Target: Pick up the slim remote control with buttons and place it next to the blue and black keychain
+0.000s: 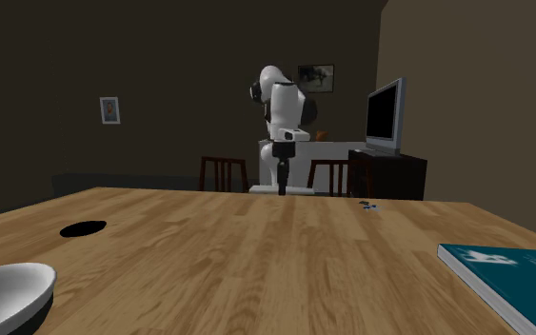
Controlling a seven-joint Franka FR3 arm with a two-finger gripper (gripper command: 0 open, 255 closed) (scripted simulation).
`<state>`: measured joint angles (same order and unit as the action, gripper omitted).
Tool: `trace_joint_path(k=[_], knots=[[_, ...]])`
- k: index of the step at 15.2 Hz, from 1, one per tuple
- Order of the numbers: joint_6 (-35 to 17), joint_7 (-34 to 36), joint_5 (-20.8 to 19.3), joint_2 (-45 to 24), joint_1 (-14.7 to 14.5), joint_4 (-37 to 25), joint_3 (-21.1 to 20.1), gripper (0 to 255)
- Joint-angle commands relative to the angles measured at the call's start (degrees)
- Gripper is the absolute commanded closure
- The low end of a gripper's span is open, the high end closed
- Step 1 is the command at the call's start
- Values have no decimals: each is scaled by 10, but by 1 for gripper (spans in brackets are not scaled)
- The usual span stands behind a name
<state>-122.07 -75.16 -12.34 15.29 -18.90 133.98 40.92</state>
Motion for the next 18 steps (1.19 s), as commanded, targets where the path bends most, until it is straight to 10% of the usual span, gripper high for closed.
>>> trace_joint_path(k=[1, 18], knots=[[-2, 35, -3, 10, -8, 14, -23, 255], [-4, 280, 45, 12, -109, 41, -196, 255]])
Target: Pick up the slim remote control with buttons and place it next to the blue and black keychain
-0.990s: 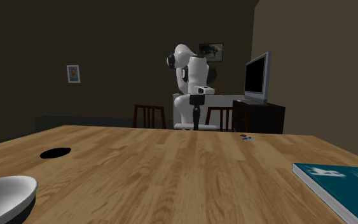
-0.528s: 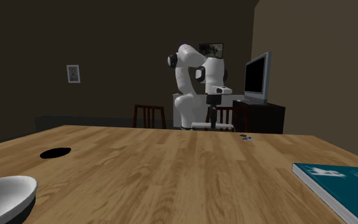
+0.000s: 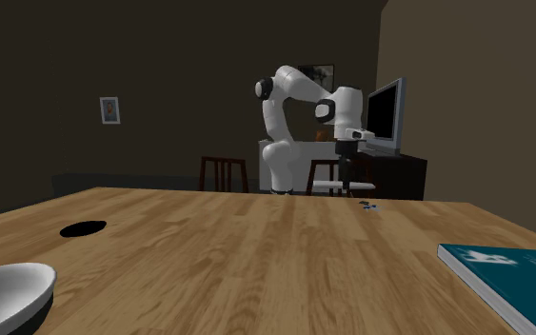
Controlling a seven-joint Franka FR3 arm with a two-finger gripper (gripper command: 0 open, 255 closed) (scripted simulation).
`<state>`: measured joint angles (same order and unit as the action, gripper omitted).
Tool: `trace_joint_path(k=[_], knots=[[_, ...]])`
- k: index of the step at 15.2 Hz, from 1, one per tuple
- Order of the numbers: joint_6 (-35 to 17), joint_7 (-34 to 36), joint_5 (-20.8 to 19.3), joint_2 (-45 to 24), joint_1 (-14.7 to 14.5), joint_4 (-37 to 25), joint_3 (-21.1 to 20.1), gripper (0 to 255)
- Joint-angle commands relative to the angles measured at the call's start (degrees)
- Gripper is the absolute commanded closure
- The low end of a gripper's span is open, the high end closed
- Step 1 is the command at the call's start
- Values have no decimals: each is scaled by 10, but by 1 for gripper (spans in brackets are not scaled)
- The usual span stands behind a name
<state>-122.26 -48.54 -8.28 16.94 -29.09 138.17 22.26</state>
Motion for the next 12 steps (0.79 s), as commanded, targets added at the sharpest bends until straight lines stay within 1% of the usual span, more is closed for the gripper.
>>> trace_joint_path(k=[1, 6, 12], knots=[[-2, 27, 10, -10, -14, -5, -18, 255], [-2, 86, 34, -46, -49, -37, -59, 255], [3, 151, 60, -105, -88, -98, -102, 255]])
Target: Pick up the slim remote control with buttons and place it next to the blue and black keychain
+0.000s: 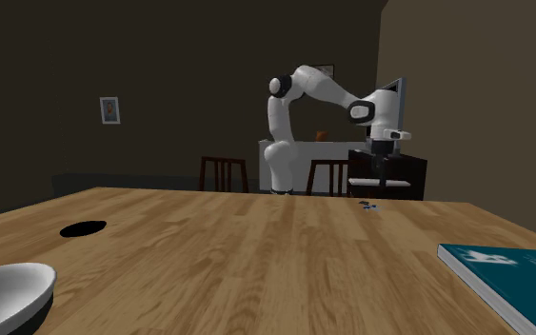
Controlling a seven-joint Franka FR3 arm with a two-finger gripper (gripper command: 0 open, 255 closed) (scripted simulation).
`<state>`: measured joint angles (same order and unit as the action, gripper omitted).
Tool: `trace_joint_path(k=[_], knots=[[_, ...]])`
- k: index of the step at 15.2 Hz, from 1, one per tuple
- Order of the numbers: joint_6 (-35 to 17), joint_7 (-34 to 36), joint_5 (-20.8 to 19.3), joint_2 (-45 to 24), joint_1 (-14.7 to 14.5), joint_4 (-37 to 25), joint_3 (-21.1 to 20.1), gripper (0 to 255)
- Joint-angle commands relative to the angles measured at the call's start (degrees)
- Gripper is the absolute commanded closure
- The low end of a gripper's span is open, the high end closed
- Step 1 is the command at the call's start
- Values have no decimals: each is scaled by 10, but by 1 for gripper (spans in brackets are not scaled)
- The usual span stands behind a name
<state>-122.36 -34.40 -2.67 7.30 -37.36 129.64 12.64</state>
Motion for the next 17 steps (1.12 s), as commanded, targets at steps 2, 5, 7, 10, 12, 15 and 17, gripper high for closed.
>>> trace_joint_path(k=[2, 5, 7, 10, 12, 15, 17], knots=[[7, 30, 10, -31, -17, -38, -19, 255], [15, 60, 19, -68, -34, -80, -36, 255], [21, 79, 23, -93, -45, -112, -47, 255], [10, 89, 26, -114, -50, -122, -53, 255], [-4, 88, 27, -120, -50, -114, -53, 255], [-26, 87, 28, -131, -50, -102, -53, 255], [-40, 87, 30, -138, -50, -95, -53, 255]])
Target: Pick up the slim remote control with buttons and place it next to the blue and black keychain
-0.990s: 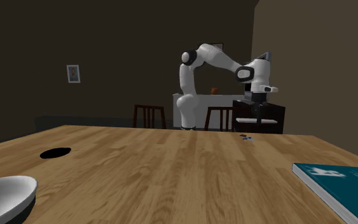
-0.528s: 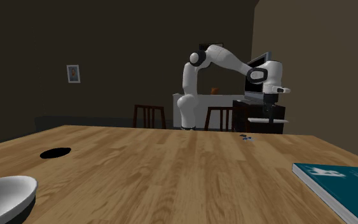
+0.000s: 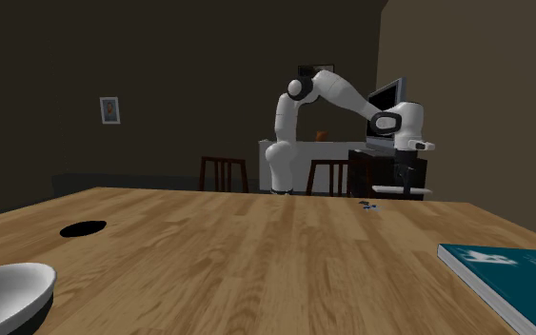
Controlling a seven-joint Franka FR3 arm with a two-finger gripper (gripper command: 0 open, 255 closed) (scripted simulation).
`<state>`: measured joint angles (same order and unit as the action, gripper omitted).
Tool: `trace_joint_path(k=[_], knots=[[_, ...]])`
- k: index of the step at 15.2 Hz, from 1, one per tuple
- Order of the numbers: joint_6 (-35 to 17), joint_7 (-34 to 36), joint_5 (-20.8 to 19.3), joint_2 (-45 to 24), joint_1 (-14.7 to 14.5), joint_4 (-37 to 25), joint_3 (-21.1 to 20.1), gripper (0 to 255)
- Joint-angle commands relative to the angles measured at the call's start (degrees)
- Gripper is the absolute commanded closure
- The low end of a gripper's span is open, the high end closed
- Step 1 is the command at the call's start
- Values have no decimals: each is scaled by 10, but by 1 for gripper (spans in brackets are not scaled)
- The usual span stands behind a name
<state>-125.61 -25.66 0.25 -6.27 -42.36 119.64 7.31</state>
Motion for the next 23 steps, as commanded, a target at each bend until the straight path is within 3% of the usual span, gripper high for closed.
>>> trace_joint_path(k=[1, 5, 12, 13, 18, 23], knots=[[-15, -1, 1, -7, 1, 8, 0, 255], [-45, -3, 4, -24, 1, 20, 0, 255], [-45, -3, 4, -24, 1, 20, 0, 255], [-45, -3, 4, -24, 1, 20, 0, 0], [-45, -3, 4, -24, 1, 20, 0, 0], [24, 1, -2, 13, 0, -11, 0, 0]])
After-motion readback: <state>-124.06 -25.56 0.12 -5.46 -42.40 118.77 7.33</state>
